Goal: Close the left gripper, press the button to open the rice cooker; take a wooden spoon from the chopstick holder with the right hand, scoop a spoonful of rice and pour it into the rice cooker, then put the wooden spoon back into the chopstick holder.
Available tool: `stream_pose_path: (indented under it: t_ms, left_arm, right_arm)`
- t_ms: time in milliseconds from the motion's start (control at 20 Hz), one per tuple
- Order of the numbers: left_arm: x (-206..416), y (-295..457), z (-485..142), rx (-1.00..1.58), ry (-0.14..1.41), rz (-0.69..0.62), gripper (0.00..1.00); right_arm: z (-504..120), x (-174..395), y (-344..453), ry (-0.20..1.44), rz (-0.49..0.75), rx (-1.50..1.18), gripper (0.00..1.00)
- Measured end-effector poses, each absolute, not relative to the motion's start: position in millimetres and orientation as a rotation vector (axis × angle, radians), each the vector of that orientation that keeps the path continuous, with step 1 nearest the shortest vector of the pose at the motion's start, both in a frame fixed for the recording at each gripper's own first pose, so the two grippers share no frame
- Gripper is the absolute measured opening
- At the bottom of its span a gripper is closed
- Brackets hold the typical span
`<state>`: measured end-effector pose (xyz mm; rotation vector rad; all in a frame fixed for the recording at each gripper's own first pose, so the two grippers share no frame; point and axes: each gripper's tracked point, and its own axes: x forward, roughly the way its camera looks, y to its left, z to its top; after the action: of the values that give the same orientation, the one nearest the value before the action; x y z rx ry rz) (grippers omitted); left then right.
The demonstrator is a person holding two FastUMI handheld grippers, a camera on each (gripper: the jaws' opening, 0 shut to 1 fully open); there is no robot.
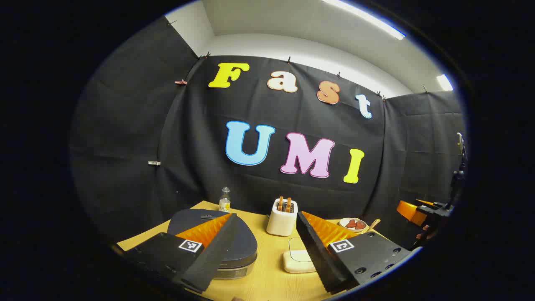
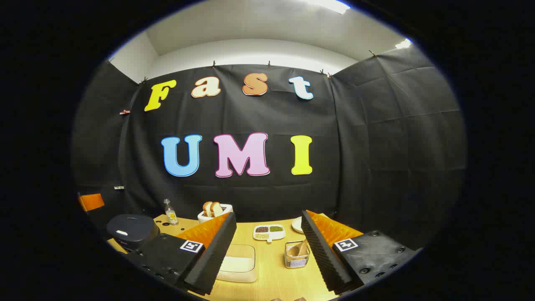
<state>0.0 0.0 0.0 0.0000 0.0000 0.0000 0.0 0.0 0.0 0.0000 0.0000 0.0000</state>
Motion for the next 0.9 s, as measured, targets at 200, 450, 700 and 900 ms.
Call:
stream_pose_path:
  t_ms: [200,450,700,900]
  left_arm:
    - [1.8,6.1,4.2,0.021,-0.01,0.01,0.95]
    - [5.9,11.3,8.5,0.041,-0.02,0.016,0.95]
    - [5.9,11.9,6.5,0.04,-0.018,0.003,0.95]
    - [2.2,13.8,9.9,0.039,-0.028,-0.008,0.95]
  right_arm:
    - [-8.4,3.1,-19.7,0.017,-0.059,-0.045,0.98]
    - [-9.3,0.7,-21.3,0.023,-0.066,-0.044,0.98]
    - [-9.6,0.2,-15.2,0.037,-0.066,-0.021,0.98]
    - [-8.7,-0.6,-9.9,0.037,-0.06,-0.021,0.98]
